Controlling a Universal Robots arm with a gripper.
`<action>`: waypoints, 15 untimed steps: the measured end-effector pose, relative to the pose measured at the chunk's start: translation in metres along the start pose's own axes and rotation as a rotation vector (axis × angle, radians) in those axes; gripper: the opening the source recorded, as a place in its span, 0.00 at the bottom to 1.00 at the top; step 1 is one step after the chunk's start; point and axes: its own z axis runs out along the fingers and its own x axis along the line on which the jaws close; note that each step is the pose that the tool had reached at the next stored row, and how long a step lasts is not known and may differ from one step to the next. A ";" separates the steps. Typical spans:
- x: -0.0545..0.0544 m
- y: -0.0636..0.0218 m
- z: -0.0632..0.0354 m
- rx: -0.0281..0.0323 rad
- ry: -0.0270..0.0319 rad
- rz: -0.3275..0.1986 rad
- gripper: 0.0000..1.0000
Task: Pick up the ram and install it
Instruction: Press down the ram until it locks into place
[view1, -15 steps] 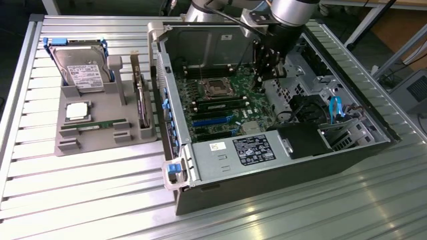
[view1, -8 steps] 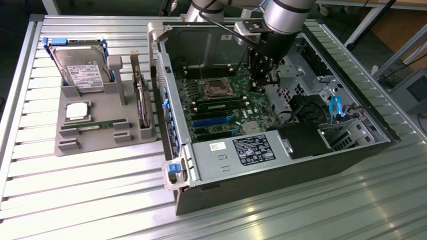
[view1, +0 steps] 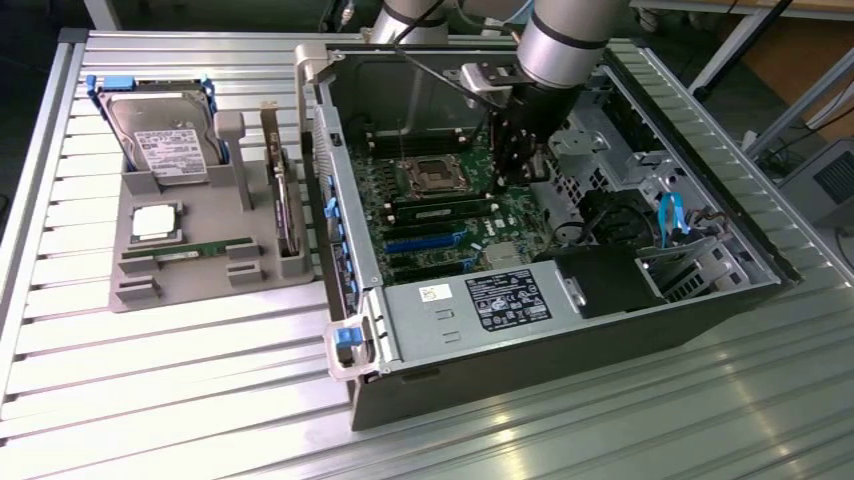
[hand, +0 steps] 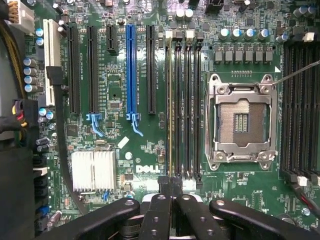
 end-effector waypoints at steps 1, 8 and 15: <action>0.000 0.0005 0.0025 0.0000 -0.0003 0.000 0.10; 0.000 0.0005 0.0125 0.0000 -0.0010 0.000 0.10; -0.001 0.0006 0.0197 -0.0002 -0.0016 0.000 0.10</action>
